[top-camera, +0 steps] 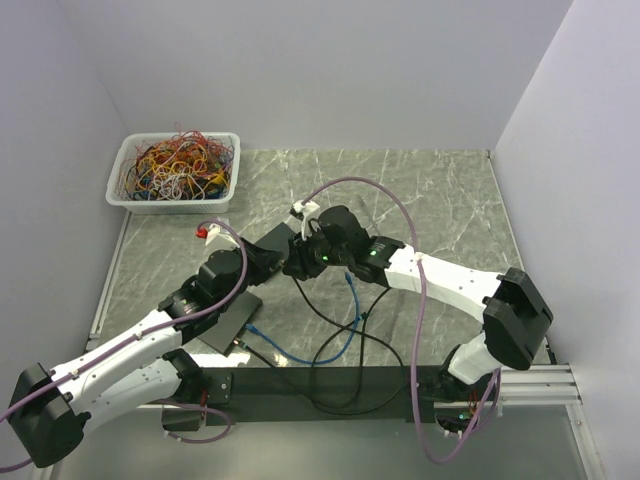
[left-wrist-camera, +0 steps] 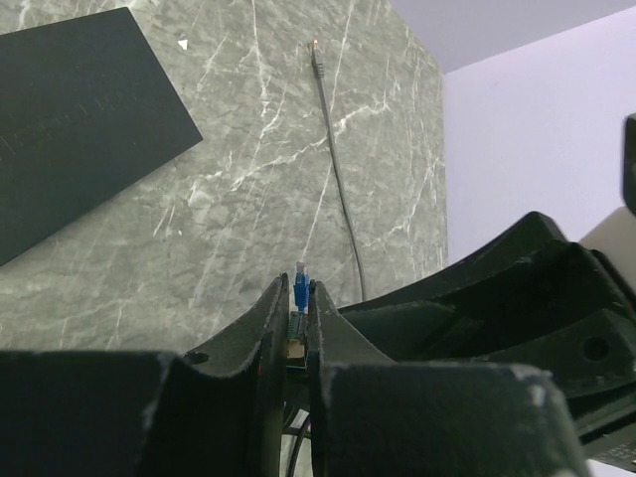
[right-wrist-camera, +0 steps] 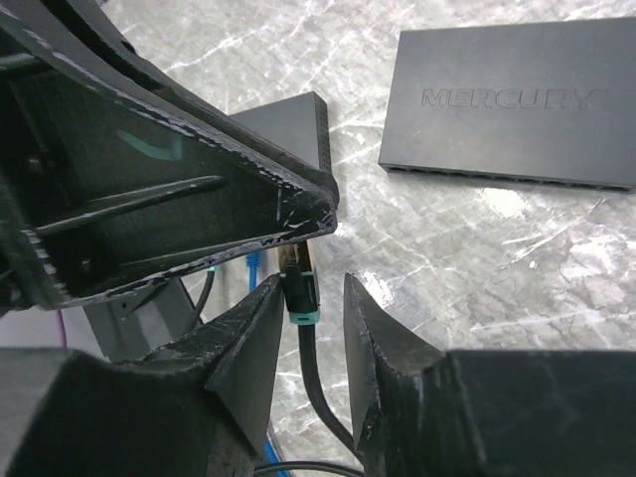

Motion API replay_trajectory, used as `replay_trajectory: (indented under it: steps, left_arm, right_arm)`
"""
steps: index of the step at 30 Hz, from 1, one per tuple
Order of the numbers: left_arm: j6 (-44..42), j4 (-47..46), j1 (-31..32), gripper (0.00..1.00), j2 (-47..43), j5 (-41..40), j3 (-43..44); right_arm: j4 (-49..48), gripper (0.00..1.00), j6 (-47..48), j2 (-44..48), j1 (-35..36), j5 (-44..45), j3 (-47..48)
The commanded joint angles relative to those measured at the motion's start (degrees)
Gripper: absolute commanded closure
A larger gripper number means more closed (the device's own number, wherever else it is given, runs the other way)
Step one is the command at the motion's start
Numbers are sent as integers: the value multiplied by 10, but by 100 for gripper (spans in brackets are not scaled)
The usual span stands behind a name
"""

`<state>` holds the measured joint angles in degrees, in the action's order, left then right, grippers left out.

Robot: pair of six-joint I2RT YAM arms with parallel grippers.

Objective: Insert the plug into the switch port

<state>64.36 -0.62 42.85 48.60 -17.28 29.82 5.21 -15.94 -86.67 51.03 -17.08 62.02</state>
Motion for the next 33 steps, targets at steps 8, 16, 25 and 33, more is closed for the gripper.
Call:
replay_trajectory:
  steps: [8,16,25,33]
  left_arm:
    - [11,-7,1,99,2,-7,13]
    - [9,-9,2,100,5,-4,16]
    - [9,-7,1,99,1,-5,16]
    - [10,-6,1,99,1,-7,16]
  right_arm:
    - [-20,63,-4,27,4,6,17]
    - [-20,66,-5,16,6,5,14]
    - [-20,68,-8,6,9,1,16]
    - [-28,73,-9,14,12,14,7]
